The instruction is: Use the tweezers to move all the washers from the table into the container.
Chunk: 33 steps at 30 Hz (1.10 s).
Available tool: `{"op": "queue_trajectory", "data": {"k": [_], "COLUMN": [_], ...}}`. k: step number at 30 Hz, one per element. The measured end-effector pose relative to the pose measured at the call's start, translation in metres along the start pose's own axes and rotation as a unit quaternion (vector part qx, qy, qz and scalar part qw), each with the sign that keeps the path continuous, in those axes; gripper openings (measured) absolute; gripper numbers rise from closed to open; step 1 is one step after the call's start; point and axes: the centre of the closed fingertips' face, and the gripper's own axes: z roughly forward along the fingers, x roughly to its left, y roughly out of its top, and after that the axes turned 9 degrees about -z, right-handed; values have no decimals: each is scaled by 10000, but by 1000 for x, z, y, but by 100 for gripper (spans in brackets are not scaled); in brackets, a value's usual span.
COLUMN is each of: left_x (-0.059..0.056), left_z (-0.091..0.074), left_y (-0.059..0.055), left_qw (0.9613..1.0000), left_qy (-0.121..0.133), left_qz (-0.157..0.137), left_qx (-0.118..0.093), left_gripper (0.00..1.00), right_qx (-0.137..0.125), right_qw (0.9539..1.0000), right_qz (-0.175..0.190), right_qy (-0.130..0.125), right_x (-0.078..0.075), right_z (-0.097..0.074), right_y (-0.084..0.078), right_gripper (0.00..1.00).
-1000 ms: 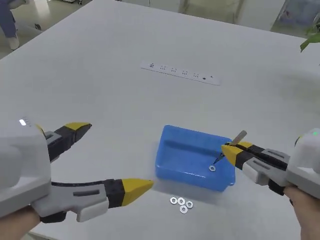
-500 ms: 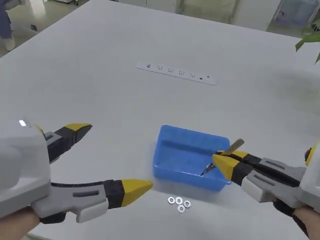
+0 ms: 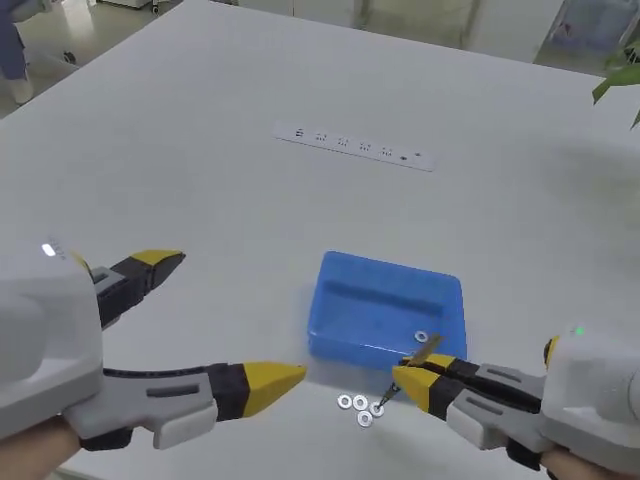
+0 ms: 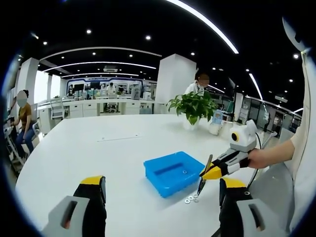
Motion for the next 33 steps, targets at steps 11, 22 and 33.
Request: {"op": "queue_trajectory", "data": {"k": [11, 22, 33], "left_x": [1, -4, -5], "left_z": [-1, 2, 5], "left_y": [-1, -2, -4], "left_qw": [10000, 9999, 9998], "left_qy": [15, -82, -138], "left_qz": [-3, 19, 69], "left_qx": [34, 77, 128], "left_gripper": [98, 97, 97], "right_qx": [29, 271, 805], "right_qw": [9998, 9964, 9837], "right_qz": [-143, -748, -1504], "right_qy": [109, 283, 572], "right_x": [0, 8, 12], "right_z": [3, 4, 2], "right_y": [-1, -7, -12], "right_gripper": [3, 3, 3]}}
